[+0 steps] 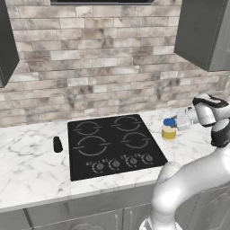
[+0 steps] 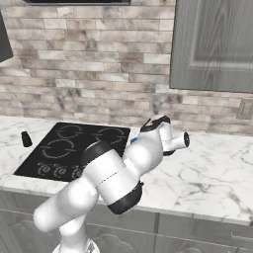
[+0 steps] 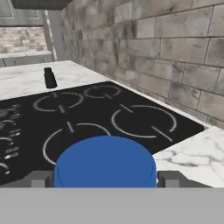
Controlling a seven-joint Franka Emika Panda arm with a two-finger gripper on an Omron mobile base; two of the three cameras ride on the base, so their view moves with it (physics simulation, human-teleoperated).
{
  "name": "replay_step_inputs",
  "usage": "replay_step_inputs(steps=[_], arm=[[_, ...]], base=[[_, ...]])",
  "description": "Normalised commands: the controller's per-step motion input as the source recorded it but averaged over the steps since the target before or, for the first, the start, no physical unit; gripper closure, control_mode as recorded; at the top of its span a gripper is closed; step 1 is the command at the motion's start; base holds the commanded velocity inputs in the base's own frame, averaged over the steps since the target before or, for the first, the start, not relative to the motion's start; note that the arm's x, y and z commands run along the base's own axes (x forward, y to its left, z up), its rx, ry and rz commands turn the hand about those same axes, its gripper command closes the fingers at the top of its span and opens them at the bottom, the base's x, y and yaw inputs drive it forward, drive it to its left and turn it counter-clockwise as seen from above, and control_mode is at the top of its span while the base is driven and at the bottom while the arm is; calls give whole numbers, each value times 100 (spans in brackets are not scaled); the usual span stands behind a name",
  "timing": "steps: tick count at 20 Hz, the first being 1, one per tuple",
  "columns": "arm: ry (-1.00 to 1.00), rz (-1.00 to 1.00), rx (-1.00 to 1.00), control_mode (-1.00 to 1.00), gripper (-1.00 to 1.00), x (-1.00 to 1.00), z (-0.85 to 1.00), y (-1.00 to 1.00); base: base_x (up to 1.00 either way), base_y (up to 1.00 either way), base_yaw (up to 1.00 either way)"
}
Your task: Collect the paprika, mayonnaise, and shaker from the cabinet and place them next to the stove.
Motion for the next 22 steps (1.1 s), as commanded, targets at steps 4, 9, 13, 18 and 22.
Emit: replay_step_inputs(steps=[4, 9, 13, 18, 22], arm=[[-2, 4, 0, -100, -100, -17, -10, 0], [-3, 0, 0, -100, -100, -56, 1, 1], [-9, 0, -1, -100, -100, -72, 3, 16], [-18, 0, -6, -100, -100, -59, 36, 29], [-24, 0, -8, -100, -100, -42, 60, 42]], base=[[0, 0, 0], [0, 0, 0], [0, 0, 0], [0, 0, 0], [0, 0, 0]])
